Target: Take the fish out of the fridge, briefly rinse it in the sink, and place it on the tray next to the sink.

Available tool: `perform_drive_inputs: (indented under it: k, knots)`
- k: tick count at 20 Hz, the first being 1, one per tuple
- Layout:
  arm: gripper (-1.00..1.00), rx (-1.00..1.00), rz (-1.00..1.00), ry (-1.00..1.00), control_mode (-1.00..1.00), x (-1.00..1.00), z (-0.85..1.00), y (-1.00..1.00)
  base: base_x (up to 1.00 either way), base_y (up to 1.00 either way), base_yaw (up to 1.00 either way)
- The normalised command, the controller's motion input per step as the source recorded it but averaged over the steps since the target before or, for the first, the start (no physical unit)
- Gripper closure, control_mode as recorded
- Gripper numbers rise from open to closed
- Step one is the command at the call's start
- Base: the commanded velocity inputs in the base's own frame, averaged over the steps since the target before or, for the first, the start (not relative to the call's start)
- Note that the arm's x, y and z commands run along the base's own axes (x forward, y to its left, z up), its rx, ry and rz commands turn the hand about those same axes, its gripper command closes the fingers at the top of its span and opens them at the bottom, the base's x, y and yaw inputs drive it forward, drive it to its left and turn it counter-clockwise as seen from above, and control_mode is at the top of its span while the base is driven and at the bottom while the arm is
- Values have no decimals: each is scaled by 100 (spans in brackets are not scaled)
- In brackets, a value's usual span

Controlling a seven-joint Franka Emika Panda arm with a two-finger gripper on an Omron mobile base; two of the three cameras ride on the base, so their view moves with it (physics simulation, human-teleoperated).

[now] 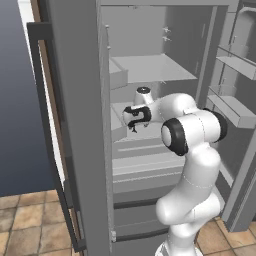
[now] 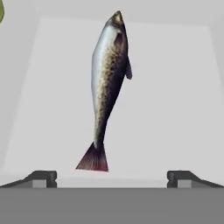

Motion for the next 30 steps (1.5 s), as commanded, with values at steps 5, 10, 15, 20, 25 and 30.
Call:
perform_drive_inputs:
  k: [5, 10, 15, 20, 25, 30]
  knots:
    - [-100, 0, 0, -5, -100, 24, -18, 1, 0, 0, 0]
    - [-100, 0, 0, -1, -100, 33, -9, 2, 0, 0, 0]
    - [-100, 0, 0, -1, -100, 36, -17, 1, 0, 0, 0]
    - [-100, 0, 0, -1, -100, 48, -13, 1, 0, 0, 0]
    - [-100, 0, 0, 0, -100, 53, -22, 6, 0, 0, 0]
    - [-100, 0, 0, 0, -100, 23, -64, 8, 0, 0, 0]
